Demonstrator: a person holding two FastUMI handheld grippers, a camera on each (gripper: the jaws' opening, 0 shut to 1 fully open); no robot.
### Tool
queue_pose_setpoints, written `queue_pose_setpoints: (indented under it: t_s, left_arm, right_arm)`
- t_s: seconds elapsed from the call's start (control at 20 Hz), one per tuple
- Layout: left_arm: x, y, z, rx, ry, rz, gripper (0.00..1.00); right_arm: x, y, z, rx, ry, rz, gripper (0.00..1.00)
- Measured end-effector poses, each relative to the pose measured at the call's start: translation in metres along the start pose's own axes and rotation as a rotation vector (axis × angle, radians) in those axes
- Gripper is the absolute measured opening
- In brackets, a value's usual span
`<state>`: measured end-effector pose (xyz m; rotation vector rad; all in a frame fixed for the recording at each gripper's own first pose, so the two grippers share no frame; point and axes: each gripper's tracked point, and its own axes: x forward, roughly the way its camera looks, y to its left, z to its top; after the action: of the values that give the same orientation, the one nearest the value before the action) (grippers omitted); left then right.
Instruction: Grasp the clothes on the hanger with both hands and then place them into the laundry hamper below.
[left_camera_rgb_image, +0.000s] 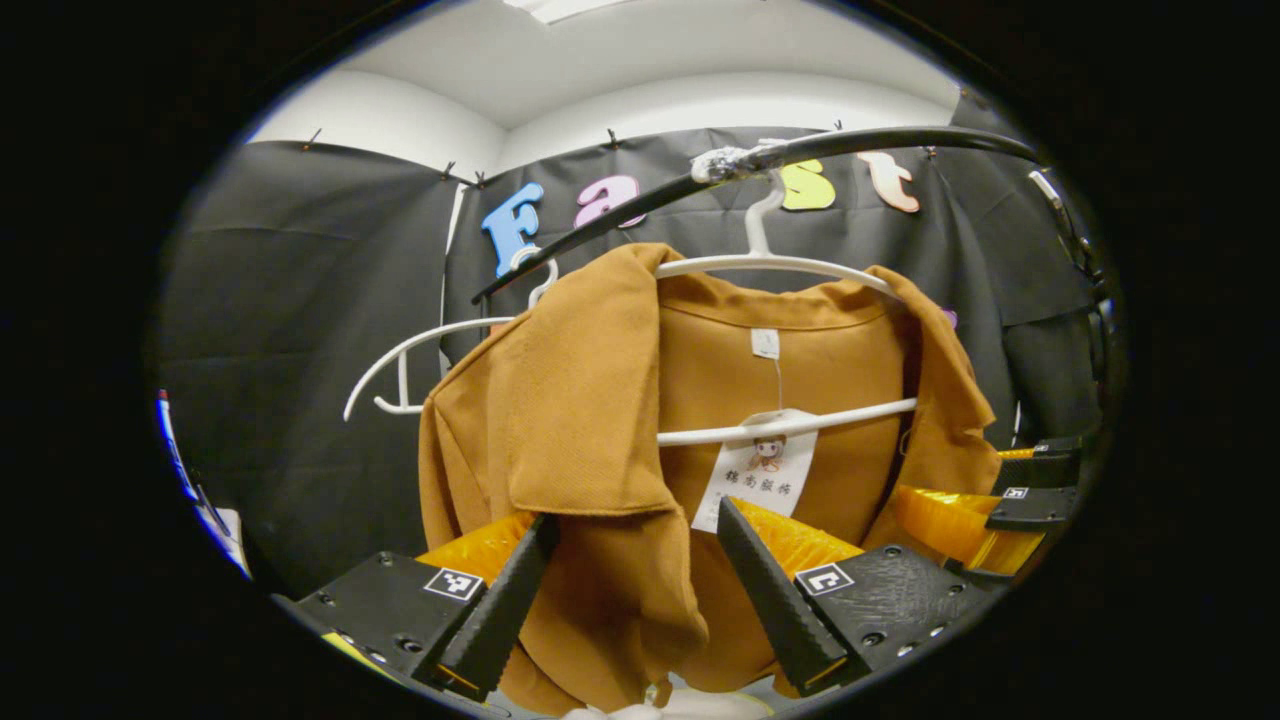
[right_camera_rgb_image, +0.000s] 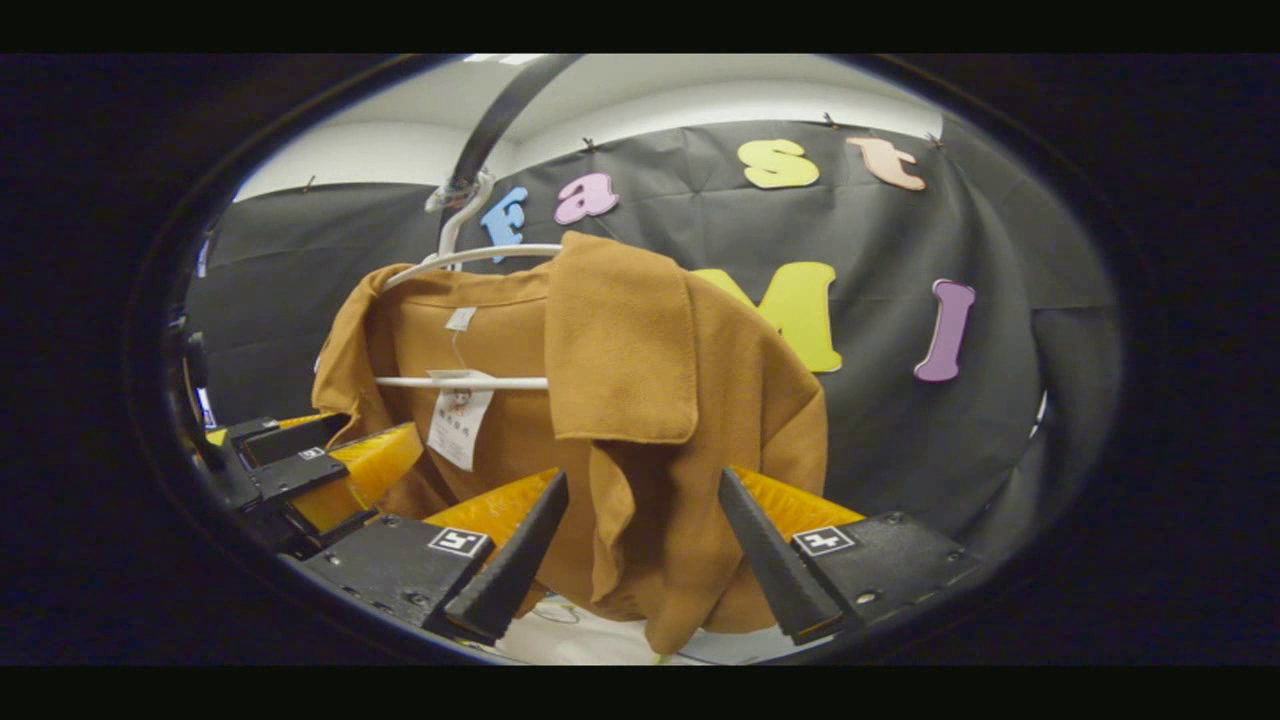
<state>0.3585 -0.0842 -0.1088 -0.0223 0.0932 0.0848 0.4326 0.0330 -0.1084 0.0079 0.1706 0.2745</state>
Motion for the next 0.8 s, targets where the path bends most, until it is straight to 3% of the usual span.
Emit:
queue_pose_setpoints:
  t_s: [0.15,0.3,0.5,0.55,0.6,0.65,0.7,0.8]
  left_arm:
    - [0.01,0.006,-0.003,-0.015,0.005,0.021,0.98]
    - [0.017,0.009,-0.005,0.006,0.015,0.024,0.98]
    - [0.021,0.011,-0.019,-0.028,0.082,0.003,0.47]
    - [0.022,0.01,-0.021,-0.05,0.091,-0.012,0.42]
    - [0.021,0.012,-0.021,-0.06,0.09,-0.017,0.36]
    - [0.02,0.016,-0.022,-0.066,0.094,-0.008,0.15]
    - [0.02,0.016,-0.025,-0.069,0.1,-0.01,0.03]
    - [0.023,0.014,-0.027,-0.065,0.11,-0.035,0.08]
  right_arm:
    - [0.012,-0.006,0.0,-0.007,-0.003,0.013,0.82]
    - [0.015,-0.007,0.002,0.008,-0.009,0.048,0.59]
    - [0.019,-0.017,0.002,0.029,-0.017,0.074,0.25]
    - [0.018,-0.014,0.002,0.035,-0.02,0.1,0.18]
    - [0.016,-0.013,0.002,0.043,-0.025,0.122,0.13]
    - [0.013,-0.012,0.0,0.053,-0.023,0.143,0.11]
    - [0.013,-0.012,0.001,0.064,-0.018,0.169,0.09]
    - [0.017,-0.008,-0.004,0.108,0.002,0.241,0.06]
